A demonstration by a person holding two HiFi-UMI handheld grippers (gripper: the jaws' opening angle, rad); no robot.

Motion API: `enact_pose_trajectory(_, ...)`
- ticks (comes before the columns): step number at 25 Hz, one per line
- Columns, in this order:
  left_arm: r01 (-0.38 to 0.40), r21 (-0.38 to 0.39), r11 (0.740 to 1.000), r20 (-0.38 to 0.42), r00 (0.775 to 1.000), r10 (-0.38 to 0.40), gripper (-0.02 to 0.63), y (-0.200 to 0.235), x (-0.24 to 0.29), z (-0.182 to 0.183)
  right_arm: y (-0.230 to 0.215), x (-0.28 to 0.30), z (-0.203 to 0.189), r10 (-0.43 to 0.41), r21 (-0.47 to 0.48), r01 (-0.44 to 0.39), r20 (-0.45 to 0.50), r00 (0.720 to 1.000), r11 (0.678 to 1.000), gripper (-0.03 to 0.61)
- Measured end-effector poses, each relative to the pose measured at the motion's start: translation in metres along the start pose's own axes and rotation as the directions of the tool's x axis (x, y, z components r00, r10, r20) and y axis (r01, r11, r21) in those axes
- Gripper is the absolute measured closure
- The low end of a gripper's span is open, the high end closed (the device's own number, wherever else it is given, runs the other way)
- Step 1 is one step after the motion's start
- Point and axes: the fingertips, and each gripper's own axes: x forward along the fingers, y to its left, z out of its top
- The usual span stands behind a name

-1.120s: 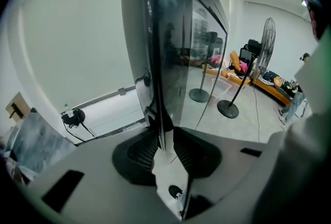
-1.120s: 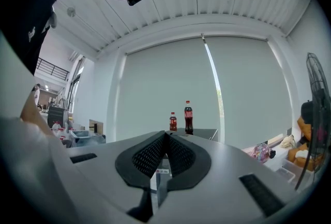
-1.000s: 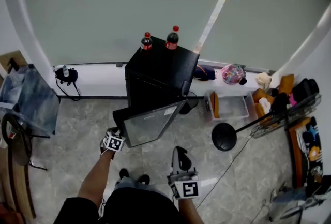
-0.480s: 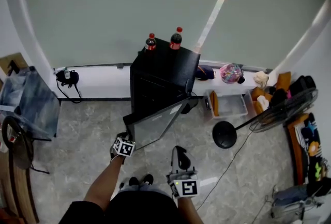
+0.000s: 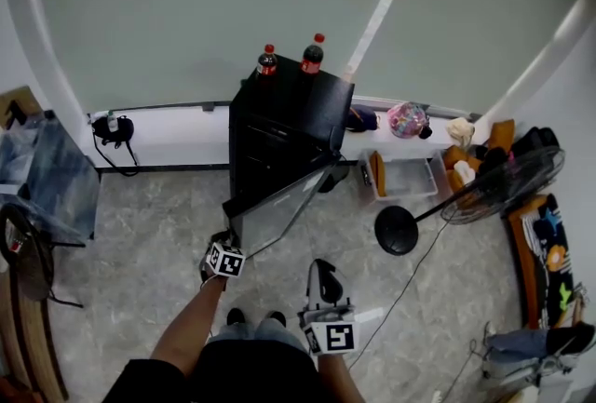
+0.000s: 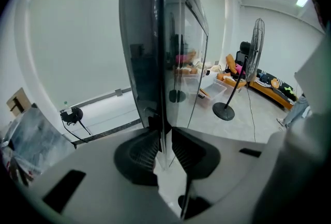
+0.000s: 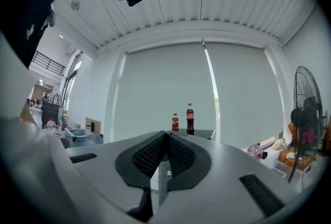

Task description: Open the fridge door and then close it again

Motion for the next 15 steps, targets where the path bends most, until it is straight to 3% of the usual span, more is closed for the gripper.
enact_pose_trajectory(4,0.004,-0.026,1.000,0.014,1.000,-0.003,0.541,-0.011,0.004,-0.006,-0.012,0.000,0.002,0.010,-0.004,-0.010,0.012,1.000,1.000,0.569)
enact_pose_trajectory(15,-0.101,-0.093,0.991,-0.017,0.995,0.100,0.540,-0.034,-0.004,-0.017,-0.068,0.000,0.017,0.124,-0.021,-0.123,0.051,0.991,0.992,0.569)
